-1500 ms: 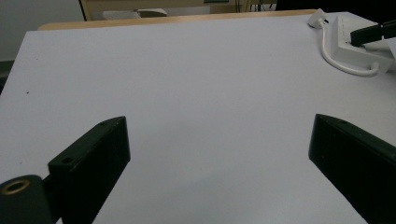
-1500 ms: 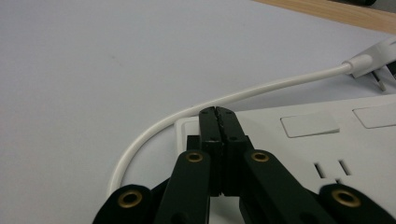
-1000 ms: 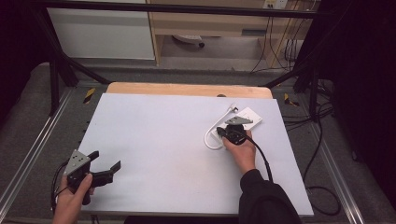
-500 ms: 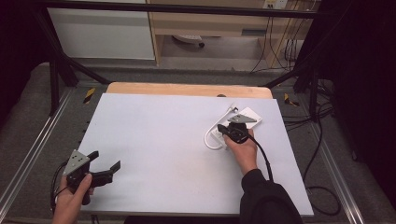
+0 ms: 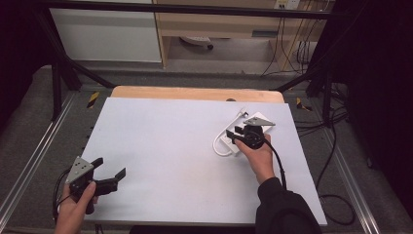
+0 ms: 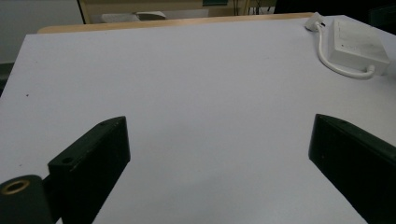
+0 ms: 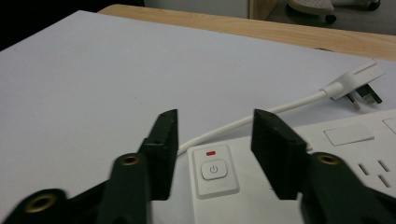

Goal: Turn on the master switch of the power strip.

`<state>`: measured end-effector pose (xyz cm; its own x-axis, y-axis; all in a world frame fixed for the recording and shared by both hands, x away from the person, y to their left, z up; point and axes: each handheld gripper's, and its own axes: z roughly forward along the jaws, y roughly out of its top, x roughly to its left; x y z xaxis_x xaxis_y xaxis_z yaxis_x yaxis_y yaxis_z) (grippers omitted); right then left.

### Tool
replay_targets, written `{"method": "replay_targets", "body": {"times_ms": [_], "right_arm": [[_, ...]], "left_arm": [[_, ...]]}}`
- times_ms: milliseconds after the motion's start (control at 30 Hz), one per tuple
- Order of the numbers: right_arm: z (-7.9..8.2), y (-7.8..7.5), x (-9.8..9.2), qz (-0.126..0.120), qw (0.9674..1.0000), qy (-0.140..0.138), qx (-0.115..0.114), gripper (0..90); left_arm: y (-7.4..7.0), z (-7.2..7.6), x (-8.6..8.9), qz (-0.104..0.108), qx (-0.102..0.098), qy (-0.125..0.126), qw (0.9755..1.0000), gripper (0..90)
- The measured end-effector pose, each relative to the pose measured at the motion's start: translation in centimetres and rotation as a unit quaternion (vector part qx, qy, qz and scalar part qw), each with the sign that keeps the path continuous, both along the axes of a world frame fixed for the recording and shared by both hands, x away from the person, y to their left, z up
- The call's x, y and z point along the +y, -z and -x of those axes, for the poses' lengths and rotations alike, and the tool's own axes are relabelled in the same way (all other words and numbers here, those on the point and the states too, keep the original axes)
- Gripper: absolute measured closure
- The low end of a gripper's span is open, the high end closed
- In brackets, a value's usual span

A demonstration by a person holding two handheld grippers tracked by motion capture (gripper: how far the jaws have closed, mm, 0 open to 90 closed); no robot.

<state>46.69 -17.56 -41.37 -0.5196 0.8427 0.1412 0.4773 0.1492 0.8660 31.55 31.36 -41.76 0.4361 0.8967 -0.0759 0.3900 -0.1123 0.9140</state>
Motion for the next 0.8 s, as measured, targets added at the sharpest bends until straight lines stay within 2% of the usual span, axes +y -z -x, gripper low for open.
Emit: {"method": "replay_targets", "body": {"times_ms": [100, 167, 367, 533, 800], "right_arm": [[0.0, -0.3, -0.2, -0.006, 0.9999, 0.009, 0.007, 31.9], [0.0, -0.5, -0.3, -0.007, 0.9999, 0.011, 0.011, 24.1], [0.4, -1.2, -0.6, -0.006, 0.9999, 0.016, 0.001, 10.3], [1.0, -2.0, -0.7, -0.011, 0.9999, 0.005, -0.003, 7.2], [2.0, -3.2, -1.2, -0.010, 0.9997, 0.012, -0.018, 7.3]], "left_arm": [[0.0, 0.0, 0.0, 0.002, 0.000, 0.000, 1.0000, 5.3], [0.0, 0.0, 0.1, 0.003, 0.000, 0.000, 1.0000, 5.3], [0.0, 0.0, 0.1, 0.008, 0.000, 0.000, 1.0000, 5.3], [-0.1, 0.1, 0.2, 0.008, -0.002, -0.002, 1.0000, 5.3], [-0.1, 0.1, 0.1, 0.009, 0.000, -0.002, 1.0000, 5.3]]}}
